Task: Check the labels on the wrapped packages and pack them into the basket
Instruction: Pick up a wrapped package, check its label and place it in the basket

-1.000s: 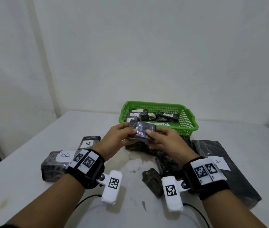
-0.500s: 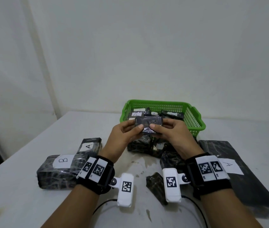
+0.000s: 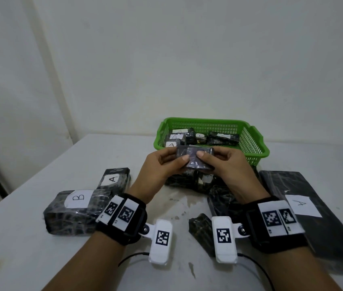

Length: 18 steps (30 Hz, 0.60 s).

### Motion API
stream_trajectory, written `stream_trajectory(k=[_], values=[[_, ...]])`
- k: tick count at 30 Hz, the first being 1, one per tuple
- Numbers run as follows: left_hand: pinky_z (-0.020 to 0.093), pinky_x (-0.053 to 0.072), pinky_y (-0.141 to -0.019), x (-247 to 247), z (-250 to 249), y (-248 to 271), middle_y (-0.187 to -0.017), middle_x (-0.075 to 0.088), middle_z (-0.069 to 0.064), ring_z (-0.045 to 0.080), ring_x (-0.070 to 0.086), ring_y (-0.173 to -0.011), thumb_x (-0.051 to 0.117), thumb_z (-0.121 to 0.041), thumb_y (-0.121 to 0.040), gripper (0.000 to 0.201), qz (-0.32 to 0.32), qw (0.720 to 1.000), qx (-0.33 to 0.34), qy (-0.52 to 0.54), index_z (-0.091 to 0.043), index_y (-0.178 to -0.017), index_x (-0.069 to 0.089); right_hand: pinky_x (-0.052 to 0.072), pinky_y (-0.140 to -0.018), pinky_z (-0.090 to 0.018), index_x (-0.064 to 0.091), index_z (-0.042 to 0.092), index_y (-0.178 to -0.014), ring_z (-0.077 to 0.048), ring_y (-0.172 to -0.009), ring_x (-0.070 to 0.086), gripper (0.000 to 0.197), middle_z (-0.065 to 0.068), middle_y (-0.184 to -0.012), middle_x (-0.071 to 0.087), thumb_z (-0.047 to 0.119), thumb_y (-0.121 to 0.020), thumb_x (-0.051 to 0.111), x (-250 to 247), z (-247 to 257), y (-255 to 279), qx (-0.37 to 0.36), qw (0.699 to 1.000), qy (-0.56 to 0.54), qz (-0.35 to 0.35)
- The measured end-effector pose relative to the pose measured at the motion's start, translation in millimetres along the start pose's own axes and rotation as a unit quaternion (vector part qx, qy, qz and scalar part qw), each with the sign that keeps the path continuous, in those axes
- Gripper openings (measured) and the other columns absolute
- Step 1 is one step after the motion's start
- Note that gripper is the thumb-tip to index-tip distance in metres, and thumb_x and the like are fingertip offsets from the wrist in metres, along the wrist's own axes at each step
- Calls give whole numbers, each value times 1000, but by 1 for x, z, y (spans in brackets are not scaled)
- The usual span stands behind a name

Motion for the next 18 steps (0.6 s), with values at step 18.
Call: stream_trajectory(k=[18], values=[[38,57,-96,-2,-1,3,-117,73,13,26,70,-113,77,-5,-84,44,-11,998,40,-40,-2,-125,64,60,-94,-33,75,10,-118,-16,-105,77,53,-2,-110,81,23,-70,92,-6,8,7,-37,998,45,28]])
Point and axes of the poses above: each hand's wrist, its own y-axis away from the middle knuckle, its own x-axis out of the palm, z = x × y, the point moved 7 cm from there along -y, towards the middle knuckle
